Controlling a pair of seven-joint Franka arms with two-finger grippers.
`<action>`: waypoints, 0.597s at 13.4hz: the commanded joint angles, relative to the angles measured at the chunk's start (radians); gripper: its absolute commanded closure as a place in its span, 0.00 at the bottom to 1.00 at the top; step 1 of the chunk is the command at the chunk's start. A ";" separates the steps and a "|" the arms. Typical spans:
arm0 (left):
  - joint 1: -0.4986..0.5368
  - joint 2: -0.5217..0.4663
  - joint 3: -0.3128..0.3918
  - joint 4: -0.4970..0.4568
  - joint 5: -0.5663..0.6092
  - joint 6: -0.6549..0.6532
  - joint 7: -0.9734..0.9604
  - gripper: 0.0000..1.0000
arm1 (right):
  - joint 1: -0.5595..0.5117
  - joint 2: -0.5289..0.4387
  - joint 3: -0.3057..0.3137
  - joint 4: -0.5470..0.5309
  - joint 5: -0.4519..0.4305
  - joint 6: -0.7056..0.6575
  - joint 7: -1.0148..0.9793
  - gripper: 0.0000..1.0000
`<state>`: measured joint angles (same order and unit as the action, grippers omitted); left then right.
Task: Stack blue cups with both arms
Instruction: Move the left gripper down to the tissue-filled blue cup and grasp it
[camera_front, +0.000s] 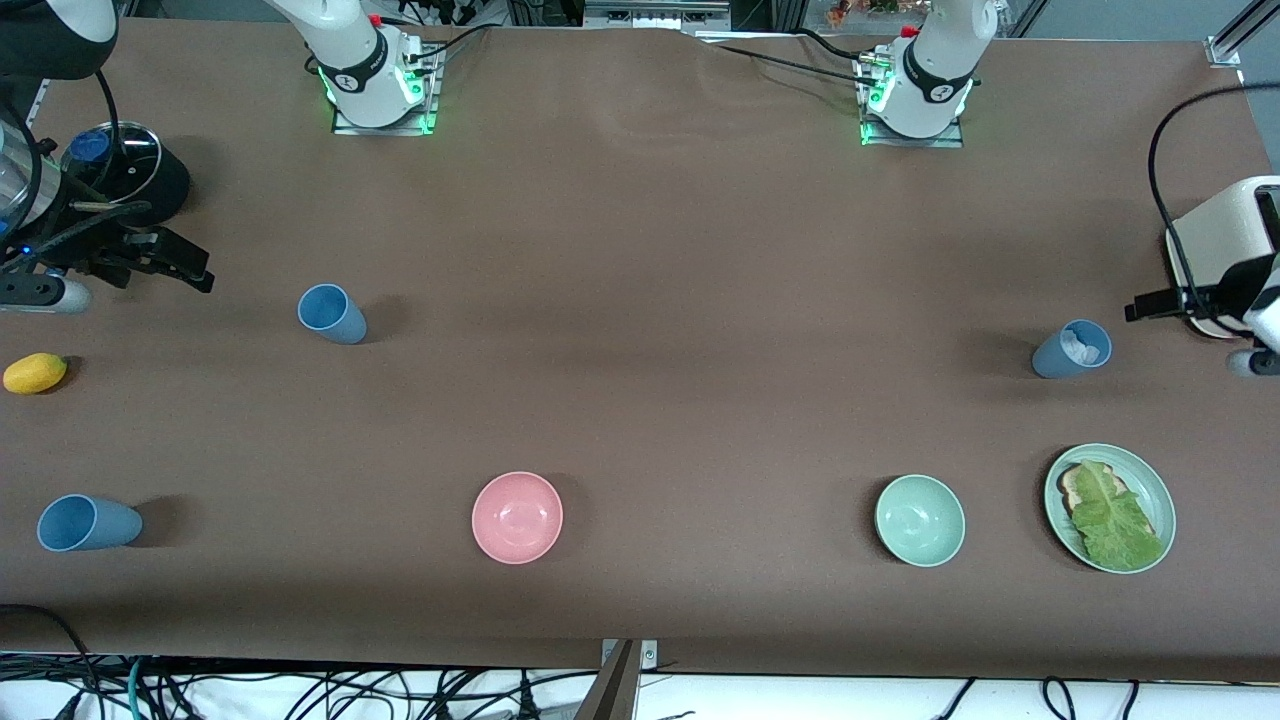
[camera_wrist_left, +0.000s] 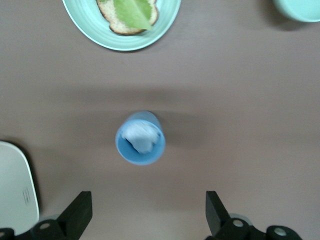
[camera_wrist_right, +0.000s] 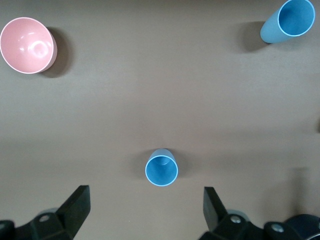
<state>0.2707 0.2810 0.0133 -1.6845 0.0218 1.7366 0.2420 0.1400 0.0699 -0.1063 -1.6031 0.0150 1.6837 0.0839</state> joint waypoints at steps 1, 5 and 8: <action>0.041 0.046 -0.009 -0.035 0.040 0.085 0.094 0.00 | 0.004 -0.001 -0.003 0.006 0.011 0.004 0.014 0.00; 0.061 0.119 -0.010 -0.054 0.040 0.126 0.112 0.00 | 0.004 0.002 -0.003 0.006 0.011 0.004 0.014 0.00; 0.075 0.171 -0.009 -0.063 0.041 0.118 0.115 0.00 | 0.004 0.002 -0.003 0.006 0.011 0.004 0.014 0.00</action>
<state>0.3328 0.4283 0.0127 -1.7367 0.0403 1.8484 0.3373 0.1403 0.0712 -0.1062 -1.6032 0.0151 1.6840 0.0839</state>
